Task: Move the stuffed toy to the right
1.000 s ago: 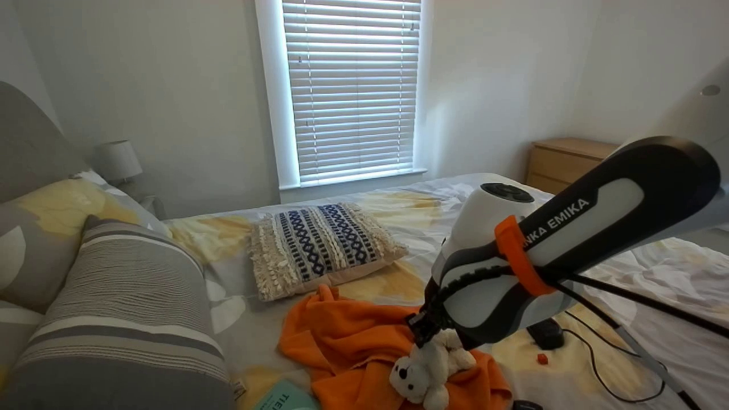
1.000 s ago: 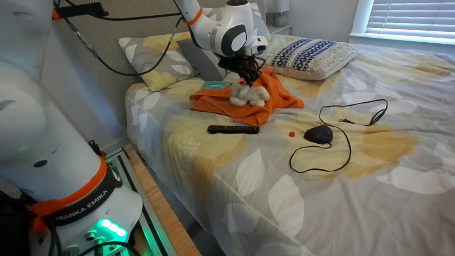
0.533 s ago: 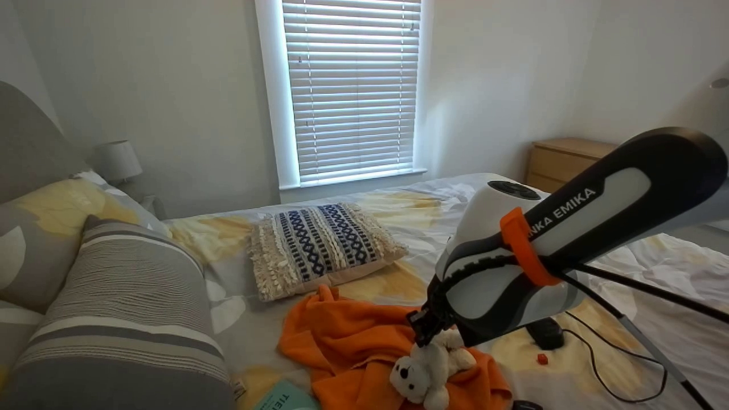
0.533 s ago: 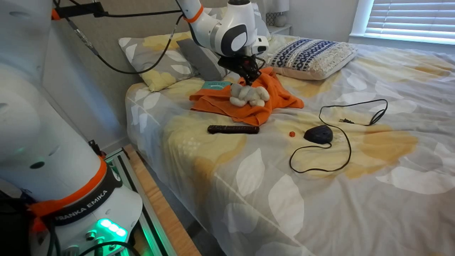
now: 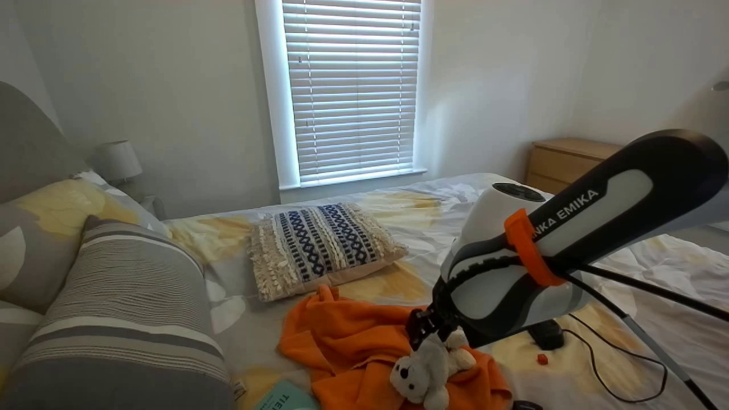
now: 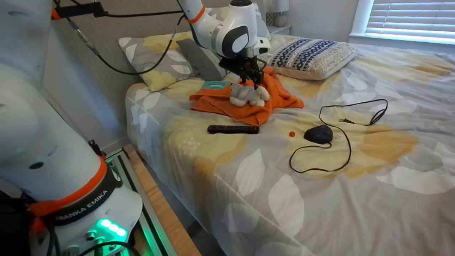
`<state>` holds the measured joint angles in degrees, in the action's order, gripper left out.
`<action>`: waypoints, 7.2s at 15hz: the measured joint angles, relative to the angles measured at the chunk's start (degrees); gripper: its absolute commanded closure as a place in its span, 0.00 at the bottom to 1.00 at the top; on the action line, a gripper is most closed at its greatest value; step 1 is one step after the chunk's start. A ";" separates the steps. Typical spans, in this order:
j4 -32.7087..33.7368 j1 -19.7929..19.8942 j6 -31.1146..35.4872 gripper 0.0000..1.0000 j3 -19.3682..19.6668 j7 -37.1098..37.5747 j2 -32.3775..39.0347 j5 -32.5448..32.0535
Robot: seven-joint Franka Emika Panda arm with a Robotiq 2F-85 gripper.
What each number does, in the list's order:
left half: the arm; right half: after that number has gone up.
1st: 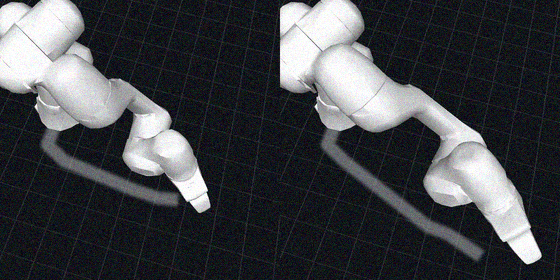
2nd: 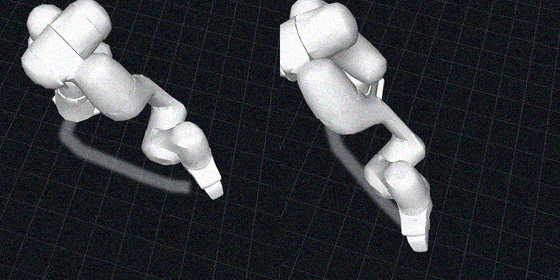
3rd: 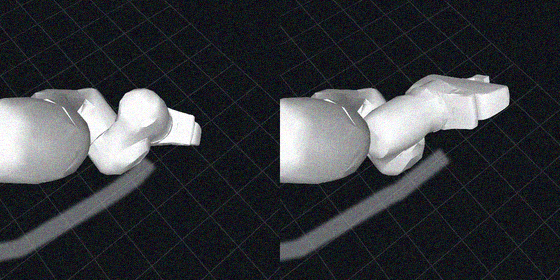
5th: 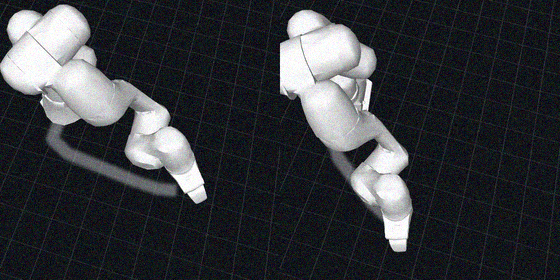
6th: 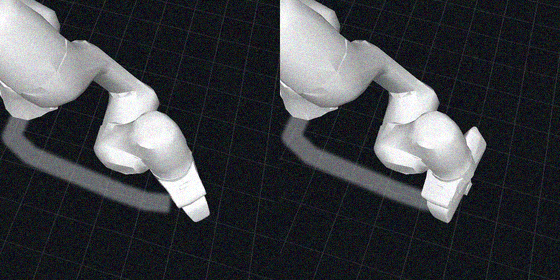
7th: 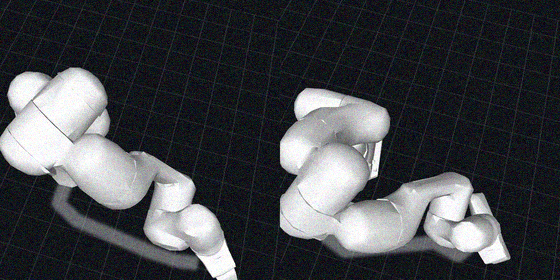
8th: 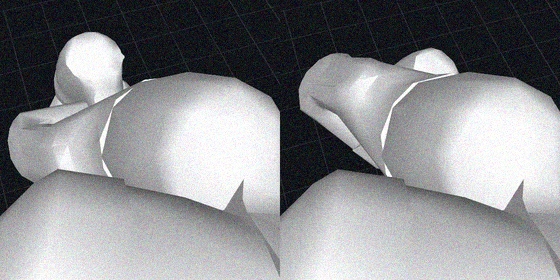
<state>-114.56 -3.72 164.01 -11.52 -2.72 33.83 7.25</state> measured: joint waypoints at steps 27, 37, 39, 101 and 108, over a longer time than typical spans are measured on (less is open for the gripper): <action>-6.19 0.26 -1.70 0.98 -0.82 3.02 -7.73 2.67; -20.06 1.94 -1.33 0.98 5.18 8.02 -23.95 5.78; -22.50 1.93 0.50 0.98 9.36 11.57 -25.60 1.28; 9.36 -4.30 0.79 0.00 30.28 21.50 4.65 -10.02; -4.20 5.46 -9.48 0.00 15.08 5.96 -18.61 -6.76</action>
<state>-118.76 1.74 154.53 3.56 3.24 15.22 0.49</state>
